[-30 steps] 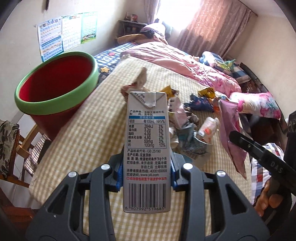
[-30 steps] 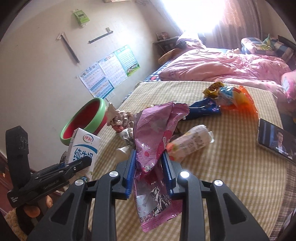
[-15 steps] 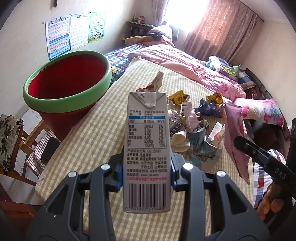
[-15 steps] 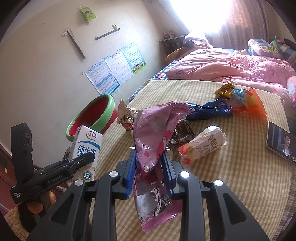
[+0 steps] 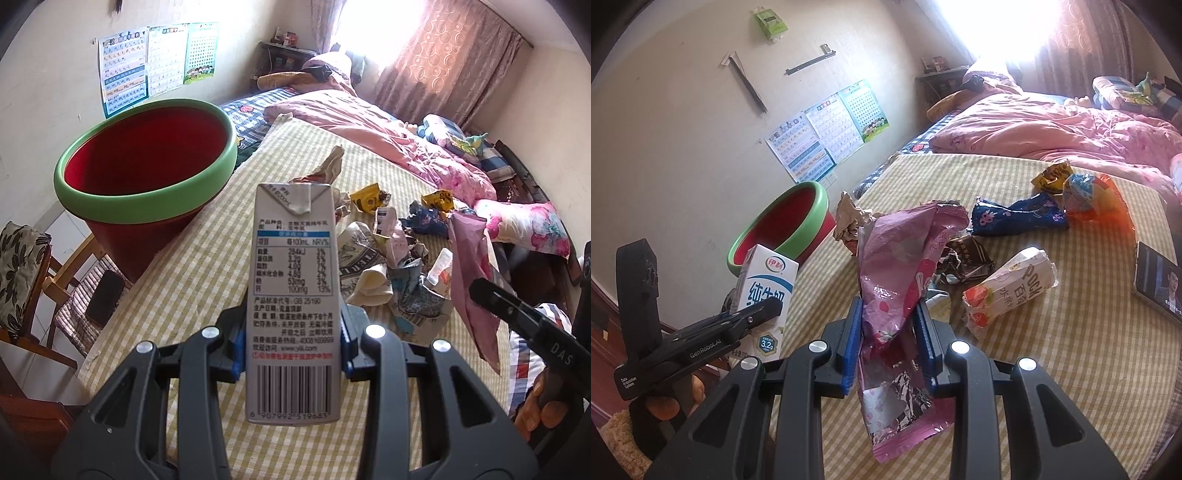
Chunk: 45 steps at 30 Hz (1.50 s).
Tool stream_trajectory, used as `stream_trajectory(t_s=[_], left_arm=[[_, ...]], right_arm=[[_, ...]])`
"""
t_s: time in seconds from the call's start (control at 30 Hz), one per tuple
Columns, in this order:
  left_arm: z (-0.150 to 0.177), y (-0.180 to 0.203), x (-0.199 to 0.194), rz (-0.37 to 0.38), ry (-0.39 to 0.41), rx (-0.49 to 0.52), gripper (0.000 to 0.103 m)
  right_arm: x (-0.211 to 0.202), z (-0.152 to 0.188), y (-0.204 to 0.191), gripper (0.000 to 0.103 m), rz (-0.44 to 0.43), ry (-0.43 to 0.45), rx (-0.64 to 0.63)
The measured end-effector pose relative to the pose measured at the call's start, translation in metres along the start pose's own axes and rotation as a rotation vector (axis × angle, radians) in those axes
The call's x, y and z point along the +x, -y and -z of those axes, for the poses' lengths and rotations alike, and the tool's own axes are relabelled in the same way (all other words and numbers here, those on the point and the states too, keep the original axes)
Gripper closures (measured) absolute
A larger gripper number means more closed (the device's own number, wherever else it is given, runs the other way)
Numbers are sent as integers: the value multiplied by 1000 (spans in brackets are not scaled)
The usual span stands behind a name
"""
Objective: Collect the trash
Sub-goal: 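Lift the milk carton and pink wrapper off the mat with both grippers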
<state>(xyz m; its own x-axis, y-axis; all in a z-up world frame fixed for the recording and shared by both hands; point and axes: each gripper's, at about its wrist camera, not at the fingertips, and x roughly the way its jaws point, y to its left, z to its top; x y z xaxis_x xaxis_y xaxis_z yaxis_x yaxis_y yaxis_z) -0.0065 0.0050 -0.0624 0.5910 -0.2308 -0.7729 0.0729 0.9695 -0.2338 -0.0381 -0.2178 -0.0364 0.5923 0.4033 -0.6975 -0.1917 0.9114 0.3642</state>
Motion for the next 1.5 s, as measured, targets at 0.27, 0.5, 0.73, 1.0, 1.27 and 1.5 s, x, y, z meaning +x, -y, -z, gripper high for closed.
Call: stream_trajectory(t_s=[0.27, 0.5, 0.73, 1.0, 1.27, 1.5], left_arm=[[-1, -3, 2, -2, -3, -5, 67], [-1, -4, 4, -3, -3, -7, 67], [-3, -7, 6, -10, 4, -11, 67], [-12, -12, 2, -22, 25, -12, 67], [-20, -21, 0, -34, 35, -16, 67], [-24, -32, -2, -25, 30, 12, 67]], right_arm=[[4, -1, 0, 75, -6, -7, 0], [6, -2, -1, 75, -8, -11, 0], [8, -2, -1, 75, -9, -13, -1], [14, -6, -3, 75, -17, -20, -9], [21, -10, -11, 75, -30, -27, -18], [39, -14, -25, 75, -43, -42, -15]])
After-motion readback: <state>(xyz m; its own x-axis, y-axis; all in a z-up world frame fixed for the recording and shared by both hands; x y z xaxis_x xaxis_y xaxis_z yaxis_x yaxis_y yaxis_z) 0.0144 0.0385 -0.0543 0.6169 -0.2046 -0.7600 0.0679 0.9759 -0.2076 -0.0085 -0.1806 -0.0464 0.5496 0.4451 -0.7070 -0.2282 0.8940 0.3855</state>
